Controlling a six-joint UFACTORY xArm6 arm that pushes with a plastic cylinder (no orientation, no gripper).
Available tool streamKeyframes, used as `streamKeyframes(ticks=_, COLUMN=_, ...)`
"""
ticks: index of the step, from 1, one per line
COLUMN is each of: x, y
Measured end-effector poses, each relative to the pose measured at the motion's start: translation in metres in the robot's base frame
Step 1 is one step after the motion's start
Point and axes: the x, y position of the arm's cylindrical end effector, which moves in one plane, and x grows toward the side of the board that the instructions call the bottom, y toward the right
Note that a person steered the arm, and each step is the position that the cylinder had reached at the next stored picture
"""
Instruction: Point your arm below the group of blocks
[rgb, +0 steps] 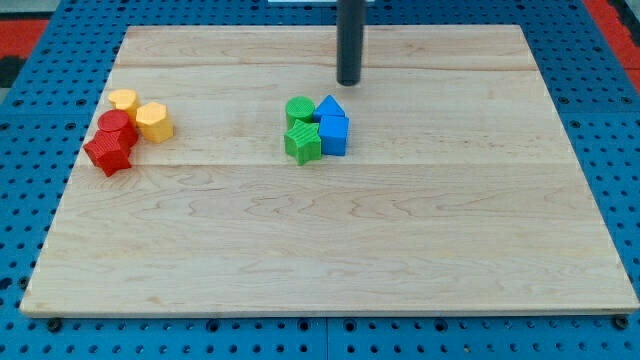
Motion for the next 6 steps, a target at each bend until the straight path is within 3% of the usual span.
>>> streamKeyframes(ticks=2, x=0.117, y=0.065)
streamKeyframes(ticks=3, x=0.170, y=0.049)
streamKeyframes(ticks=4, x=0.232, y=-0.036)
streamKeyframes(ticks=6, x=0.192, y=-0.278)
